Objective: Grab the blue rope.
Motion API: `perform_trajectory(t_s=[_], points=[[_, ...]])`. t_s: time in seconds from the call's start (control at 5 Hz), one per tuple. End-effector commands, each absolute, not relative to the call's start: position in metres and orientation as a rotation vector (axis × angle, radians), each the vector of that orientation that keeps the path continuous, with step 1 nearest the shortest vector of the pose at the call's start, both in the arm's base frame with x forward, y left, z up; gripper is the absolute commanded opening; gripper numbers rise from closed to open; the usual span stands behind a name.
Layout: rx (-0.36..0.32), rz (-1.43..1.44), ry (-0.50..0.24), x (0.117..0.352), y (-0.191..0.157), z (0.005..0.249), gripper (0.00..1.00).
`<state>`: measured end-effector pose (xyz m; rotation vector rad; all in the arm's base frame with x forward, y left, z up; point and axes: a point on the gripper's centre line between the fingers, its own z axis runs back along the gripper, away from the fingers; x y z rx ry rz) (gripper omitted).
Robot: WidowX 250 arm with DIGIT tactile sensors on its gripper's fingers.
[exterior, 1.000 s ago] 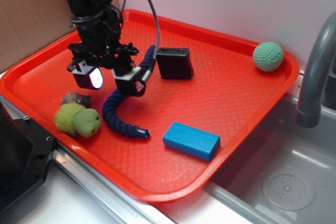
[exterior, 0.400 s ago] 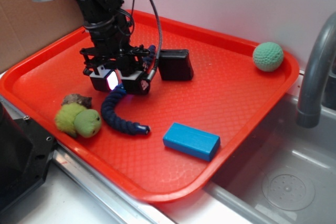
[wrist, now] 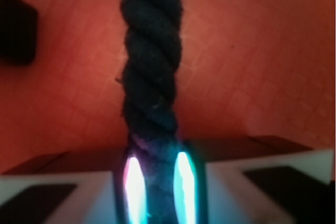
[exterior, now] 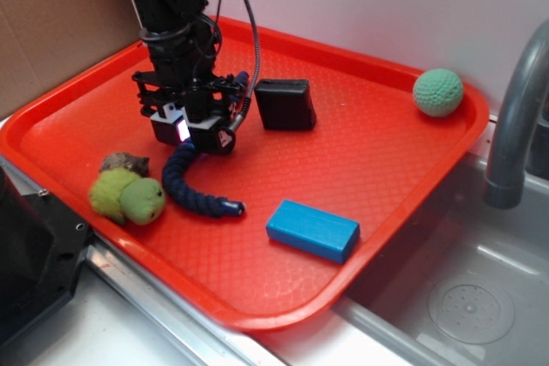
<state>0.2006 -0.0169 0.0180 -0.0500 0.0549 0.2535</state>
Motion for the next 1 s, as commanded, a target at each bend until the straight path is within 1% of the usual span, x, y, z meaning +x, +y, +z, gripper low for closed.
perform_trajectory(t_s=[0.0, 0.2, 0.4, 0.6, 0.8], points=[[-0.038, 0.018, -0.055, 0.198, 0.029, 0.121, 0.0], [0.019, -0.028, -0.128, 0.199, 0.033, 0.171, 0.0], [0.069, -0.06, -0.143, 0.207, 0.021, 0.199, 0.0], [0.129, -0.084, -0.159, 0.202, 0.006, 0.219, 0.0], [0.123, -0.077, -0.092, 0.208, 0.001, 0.209, 0.0]])
